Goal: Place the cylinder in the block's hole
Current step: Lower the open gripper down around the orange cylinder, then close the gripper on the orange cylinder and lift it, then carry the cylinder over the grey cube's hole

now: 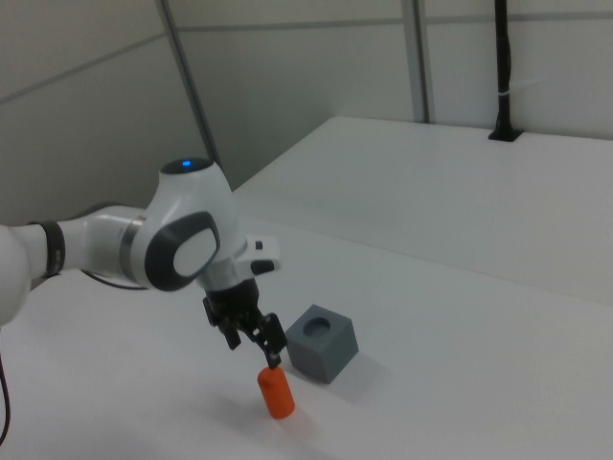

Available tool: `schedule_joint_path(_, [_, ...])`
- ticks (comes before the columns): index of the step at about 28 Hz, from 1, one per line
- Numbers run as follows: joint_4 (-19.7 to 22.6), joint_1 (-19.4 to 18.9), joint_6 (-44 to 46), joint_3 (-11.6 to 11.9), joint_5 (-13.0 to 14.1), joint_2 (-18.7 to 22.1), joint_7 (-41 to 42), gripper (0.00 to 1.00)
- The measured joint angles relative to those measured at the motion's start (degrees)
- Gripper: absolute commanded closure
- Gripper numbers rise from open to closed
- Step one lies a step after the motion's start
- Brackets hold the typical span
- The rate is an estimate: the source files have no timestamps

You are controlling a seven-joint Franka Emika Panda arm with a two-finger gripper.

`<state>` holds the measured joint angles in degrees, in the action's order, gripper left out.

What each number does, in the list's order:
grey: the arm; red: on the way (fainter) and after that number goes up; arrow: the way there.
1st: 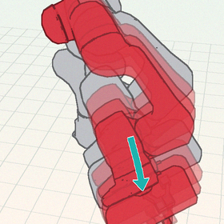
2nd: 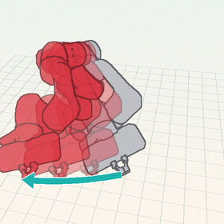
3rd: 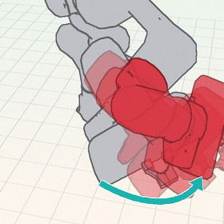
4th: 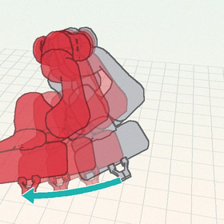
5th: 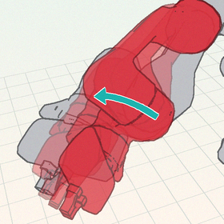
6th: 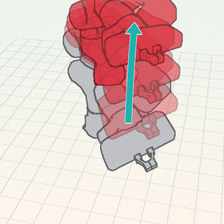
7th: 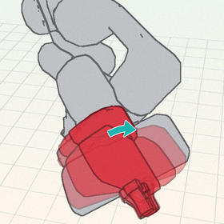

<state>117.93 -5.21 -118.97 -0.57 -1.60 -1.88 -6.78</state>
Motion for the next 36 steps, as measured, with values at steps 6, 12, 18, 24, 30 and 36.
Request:
schedule_joint_path(6, [3.8,0.9,-4.5,0.0,-1.4,-0.8,0.0,0.0])
schedule_joint_path(12, [4.5,1.7,-6.2,0.1,-2.7,-2.8,0.0,0.0])
schedule_joint_path(18, [4.5,1.7,-6.7,0.1,-2.8,-4.3,0.0,0.14])
schedule_joint_path(24, [4.5,1.8,-6.7,0.1,-2.8,-4.7,0.1,0.53])
schedule_joint_path(30, [4.5,1.8,-6.8,0.1,-2.8,-4.8,0.1,0.76])
schedule_joint_path(36, [4.4,1.8,-6.8,0.1,-2.8,-4.8,0.1,0.88])
